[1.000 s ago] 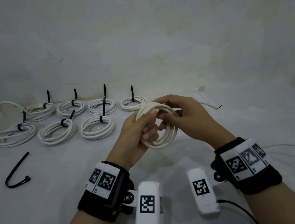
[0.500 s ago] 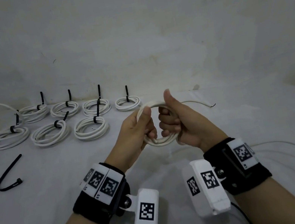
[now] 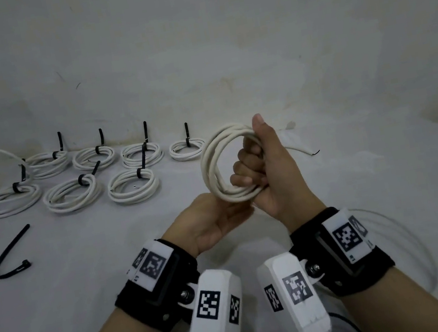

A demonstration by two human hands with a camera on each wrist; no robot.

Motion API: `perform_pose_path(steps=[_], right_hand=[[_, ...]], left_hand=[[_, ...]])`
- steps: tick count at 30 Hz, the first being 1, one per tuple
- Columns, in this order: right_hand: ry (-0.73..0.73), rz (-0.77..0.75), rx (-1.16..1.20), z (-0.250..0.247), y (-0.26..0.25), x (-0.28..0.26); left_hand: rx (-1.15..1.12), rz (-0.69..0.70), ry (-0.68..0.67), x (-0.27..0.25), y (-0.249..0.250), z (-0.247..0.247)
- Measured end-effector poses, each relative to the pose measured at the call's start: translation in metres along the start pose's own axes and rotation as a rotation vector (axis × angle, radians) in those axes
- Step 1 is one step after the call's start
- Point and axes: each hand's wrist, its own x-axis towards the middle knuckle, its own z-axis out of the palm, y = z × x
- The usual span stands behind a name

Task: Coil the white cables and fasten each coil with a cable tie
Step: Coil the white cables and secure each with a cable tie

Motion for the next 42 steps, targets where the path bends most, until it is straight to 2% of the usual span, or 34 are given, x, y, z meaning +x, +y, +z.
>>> perform_pose_path(steps=[2,4,8,12,15,18,21,24,28,31,34,39,42], right_hand=[[0.060,-0.066,0.021,-0.003,0.000,0.003],[0.150,-0.134,0.036,-0.009,0.000,0.005],[0.256,-0.224,0.009,-0.014,0.002,0.007],[0.286,-0.294,-0.102,-0.011,0.010,0.006],[0.289,-0.336,-0.162,-0.012,0.011,0.006],[0.284,-0.338,-0.193,-0.014,0.011,0.006],[0.287,-0.299,-0.215,-0.013,0.013,0.005],[0.297,-0.268,-0.260,-0.011,0.016,0.004],[0.329,-0.230,-0.338,-0.015,0.015,0.006],[0.294,-0.150,-0.355,-0.017,0.016,0.007],[0.227,-0.103,-0.409,-0.015,0.020,0.005],[0.081,-0.138,-0.591,-0.010,0.024,-0.001],[0.057,-0.148,-0.704,-0.010,0.025,-0.001]], left_hand=[[-0.094,0.063,0.127,0.004,0.002,-0.005],[-0.114,0.085,0.174,0.004,0.007,-0.008],[0.013,0.172,0.203,-0.001,0.012,-0.003],[0.182,0.370,0.243,-0.002,0.017,-0.003],[0.177,0.334,0.212,-0.003,0.019,-0.006],[0.129,0.226,0.179,-0.001,0.017,-0.011],[0.105,0.206,0.260,0.001,0.020,-0.013],[0.234,0.300,0.325,-0.001,0.023,-0.014],[0.461,0.492,0.249,-0.006,0.028,-0.018],[0.528,0.605,0.221,-0.007,0.026,-0.017],[0.551,0.661,0.239,-0.005,0.022,-0.015],[0.681,0.739,0.132,-0.012,0.024,-0.011],[0.773,0.777,0.113,-0.012,0.024,-0.010]])
